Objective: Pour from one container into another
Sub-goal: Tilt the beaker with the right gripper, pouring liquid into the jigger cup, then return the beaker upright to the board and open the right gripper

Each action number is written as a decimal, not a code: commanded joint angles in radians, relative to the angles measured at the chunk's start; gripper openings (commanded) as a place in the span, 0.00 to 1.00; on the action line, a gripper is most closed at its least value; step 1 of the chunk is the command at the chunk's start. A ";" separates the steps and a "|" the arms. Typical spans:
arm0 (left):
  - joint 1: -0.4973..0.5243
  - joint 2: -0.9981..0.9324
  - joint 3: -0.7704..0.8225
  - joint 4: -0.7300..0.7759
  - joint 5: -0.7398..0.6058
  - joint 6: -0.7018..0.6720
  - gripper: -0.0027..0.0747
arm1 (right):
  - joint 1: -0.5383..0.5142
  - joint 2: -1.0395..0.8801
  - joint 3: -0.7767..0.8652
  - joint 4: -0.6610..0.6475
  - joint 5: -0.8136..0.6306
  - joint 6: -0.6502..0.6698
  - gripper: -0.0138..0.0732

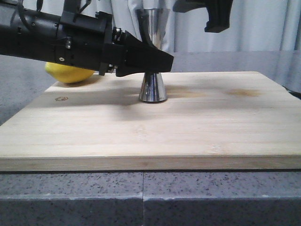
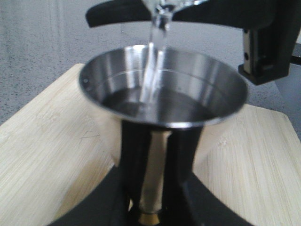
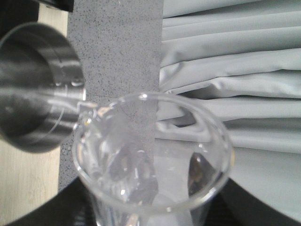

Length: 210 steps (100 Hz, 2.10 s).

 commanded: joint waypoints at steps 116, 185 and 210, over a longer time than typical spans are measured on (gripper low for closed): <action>-0.009 -0.042 -0.026 -0.076 0.059 0.000 0.11 | -0.316 -0.149 0.113 0.002 -0.271 1.065 0.48; -0.009 -0.042 -0.026 -0.076 0.059 0.000 0.11 | -0.600 -0.178 0.413 0.188 -0.872 0.863 0.48; -0.009 -0.042 -0.026 -0.076 0.059 0.000 0.11 | -0.600 -0.075 0.418 0.272 -0.927 0.767 0.48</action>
